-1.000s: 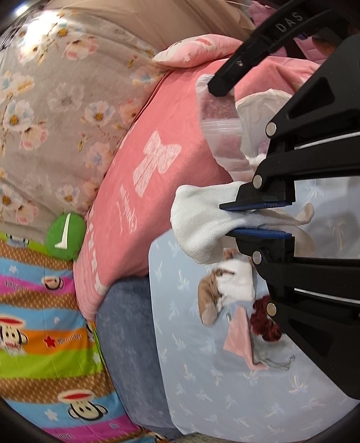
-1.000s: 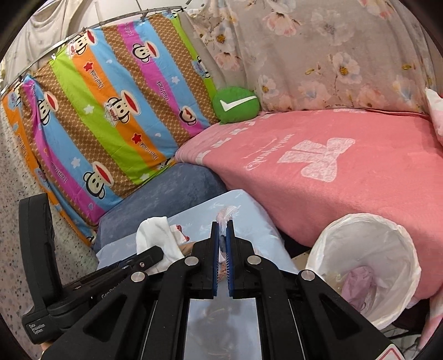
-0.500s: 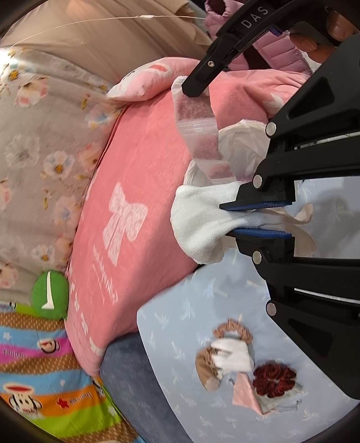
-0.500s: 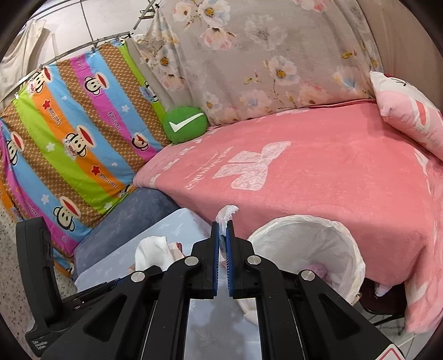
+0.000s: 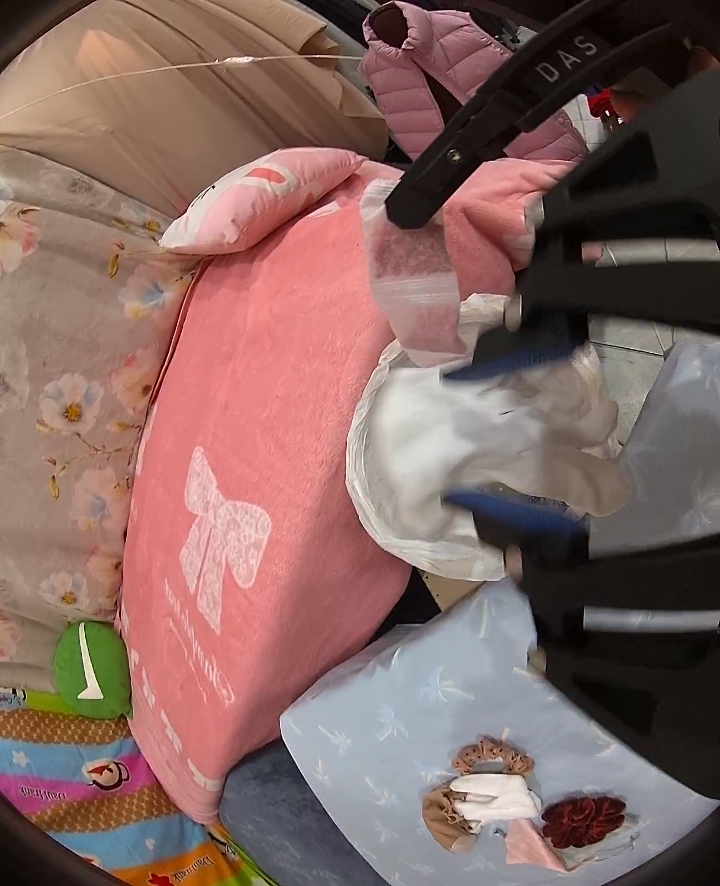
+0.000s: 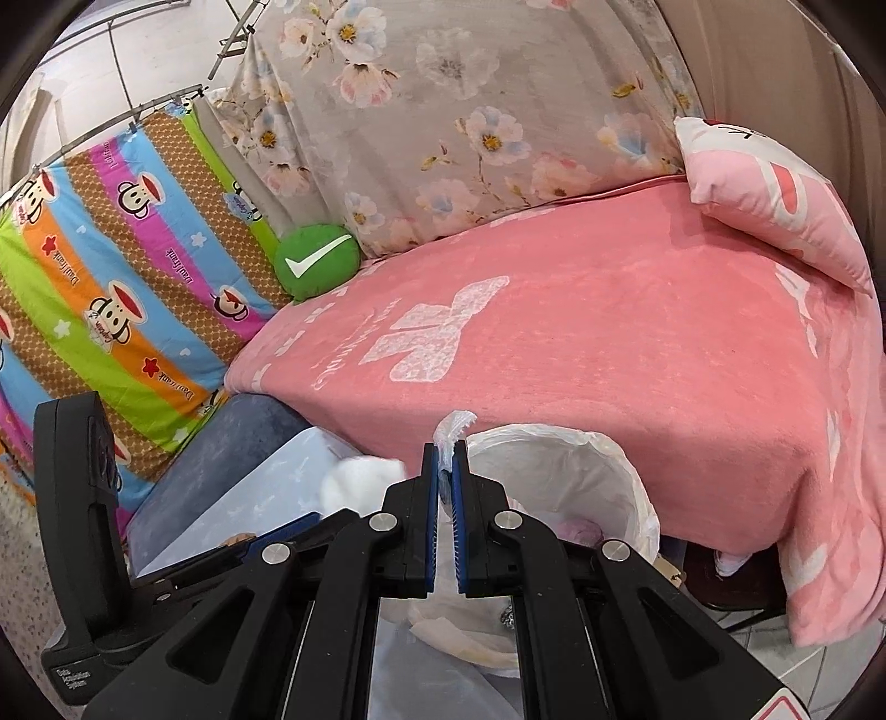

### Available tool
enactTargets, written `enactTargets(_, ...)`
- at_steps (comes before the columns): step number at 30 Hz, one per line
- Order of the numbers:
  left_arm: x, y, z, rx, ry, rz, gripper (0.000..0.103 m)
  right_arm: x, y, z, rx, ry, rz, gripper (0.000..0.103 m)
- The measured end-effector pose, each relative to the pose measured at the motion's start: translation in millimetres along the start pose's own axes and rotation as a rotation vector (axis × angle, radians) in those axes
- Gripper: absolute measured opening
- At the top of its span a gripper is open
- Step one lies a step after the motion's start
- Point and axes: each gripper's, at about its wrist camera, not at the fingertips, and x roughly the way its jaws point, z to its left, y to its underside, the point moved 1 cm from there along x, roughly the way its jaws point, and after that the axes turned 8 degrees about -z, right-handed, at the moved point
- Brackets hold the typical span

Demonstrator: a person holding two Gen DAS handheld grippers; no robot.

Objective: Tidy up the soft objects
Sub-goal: 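Open both grippers over the wastebasket to drop the glove and cloth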

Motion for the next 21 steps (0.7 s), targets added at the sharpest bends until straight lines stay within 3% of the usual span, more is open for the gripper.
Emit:
enactTargets(1,-2,0,-1,-0.003,-0.017,-0.020,0.069,0,0,-1,0.001,0.001,0.000,0.004)
enactTargets(2,-4,-1,-1,-0.002,-0.030,-0.037,0.071,0,0,-1,0.000,0.002,0.001,0.004)
enactTargets(7,-3,-1,2,-0.005,-0.050,-0.034,0.071,4,1,1,-0.003,0.004,0.006,0.005)
enactTargets(11,-3,0,10,-0.020,-0.067,-0.030,0.071,6,2,4,-0.003,0.004,0.003,0.011)
enactTargets(13,-3,1,14,-0.026,-0.077,-0.027,0.071,8,3,7,-0.001,0.002,0.005,0.015)
enactTargets(15,-4,2,17,-0.034,-0.083,-0.027,0.071,8,4,10,0.001,0.001,0.004,0.029)
enactTargets(21,-10,4,29,-0.066,-0.098,-0.035,0.071,11,8,22,-0.024,-0.011,0.017,0.030)
